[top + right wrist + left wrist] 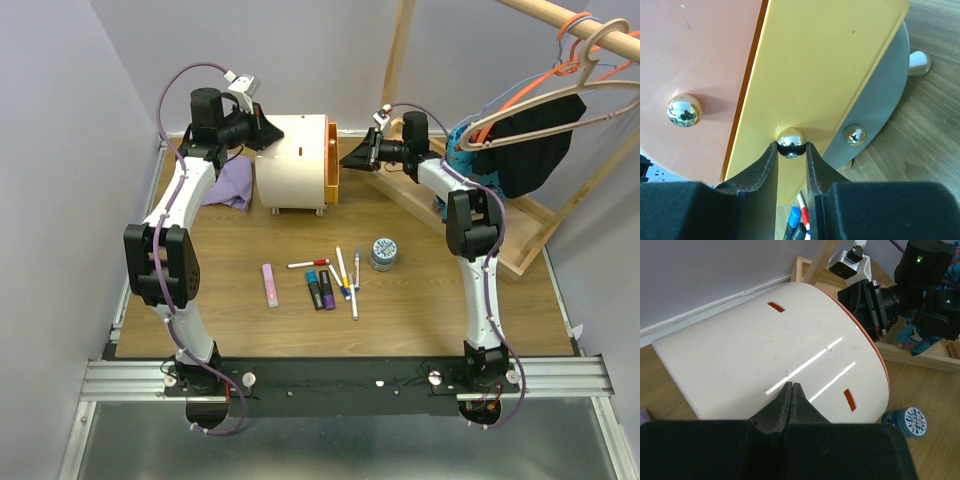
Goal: Sort the stationery into containers
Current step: Open the drawer in the storage box.
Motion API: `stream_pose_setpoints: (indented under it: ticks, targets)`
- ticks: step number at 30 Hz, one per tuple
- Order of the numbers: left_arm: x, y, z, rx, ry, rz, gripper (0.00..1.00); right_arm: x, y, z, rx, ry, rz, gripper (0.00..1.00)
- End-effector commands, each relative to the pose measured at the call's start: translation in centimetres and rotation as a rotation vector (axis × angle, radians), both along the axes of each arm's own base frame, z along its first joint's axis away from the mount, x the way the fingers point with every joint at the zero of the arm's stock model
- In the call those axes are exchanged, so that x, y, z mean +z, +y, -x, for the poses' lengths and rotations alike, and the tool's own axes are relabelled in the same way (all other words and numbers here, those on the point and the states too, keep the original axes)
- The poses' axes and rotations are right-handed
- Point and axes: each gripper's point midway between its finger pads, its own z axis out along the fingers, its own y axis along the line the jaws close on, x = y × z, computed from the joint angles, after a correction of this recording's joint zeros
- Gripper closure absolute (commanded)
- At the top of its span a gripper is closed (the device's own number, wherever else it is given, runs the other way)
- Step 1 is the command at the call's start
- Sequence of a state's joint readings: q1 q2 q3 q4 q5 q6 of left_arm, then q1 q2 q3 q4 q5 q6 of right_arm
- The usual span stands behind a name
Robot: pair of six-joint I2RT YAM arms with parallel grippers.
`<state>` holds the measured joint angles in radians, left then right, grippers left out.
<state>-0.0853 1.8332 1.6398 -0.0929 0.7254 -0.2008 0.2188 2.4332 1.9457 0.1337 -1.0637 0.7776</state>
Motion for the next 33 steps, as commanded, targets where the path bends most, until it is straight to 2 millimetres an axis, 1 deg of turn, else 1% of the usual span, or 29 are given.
stream_pose_setpoints:
  ticks: [1, 7, 14, 19, 24, 28, 33]
  targets:
    - [-3.3, 1.4, -0.4, 0.062, 0.075, -0.058, 1.0, -0.9, -0.9, -0.9, -0.056, 0.018, 0.029, 0.83]
    - [-4.4, 2.1, -0.4, 0.085, 0.1, -0.073, 1.0, -0.5, -1.4, -0.5, -0.056, 0.021, 0.031, 0.84]
    - [-4.8, 2.2, -0.3, 0.084, 0.11, -0.076, 1.0, -0.6, -2.7, -1.0, -0.098, 0.023, 0.058, 0.86]
    - [-5.3, 2.2, -0.1, 0.084, 0.125, -0.082, 1.0, -1.0, -2.9, -0.9, -0.111, 0.049, 0.064, 0.87]
    - [-5.4, 2.2, 0.1, 0.082, 0.127, -0.086, 1.0, -0.6, -3.2, -0.8, -0.122, 0.051, 0.069, 0.87]
    - [-5.5, 2.1, 0.0, 0.082, 0.133, -0.077, 1.0, -1.0, -3.5, -0.4, -0.13, 0.066, 0.082, 0.87]
    - [-5.4, 2.2, 0.0, 0.084, 0.131, -0.076, 1.0, -1.5, -4.4, -0.4, -0.145, 0.072, 0.097, 0.87]
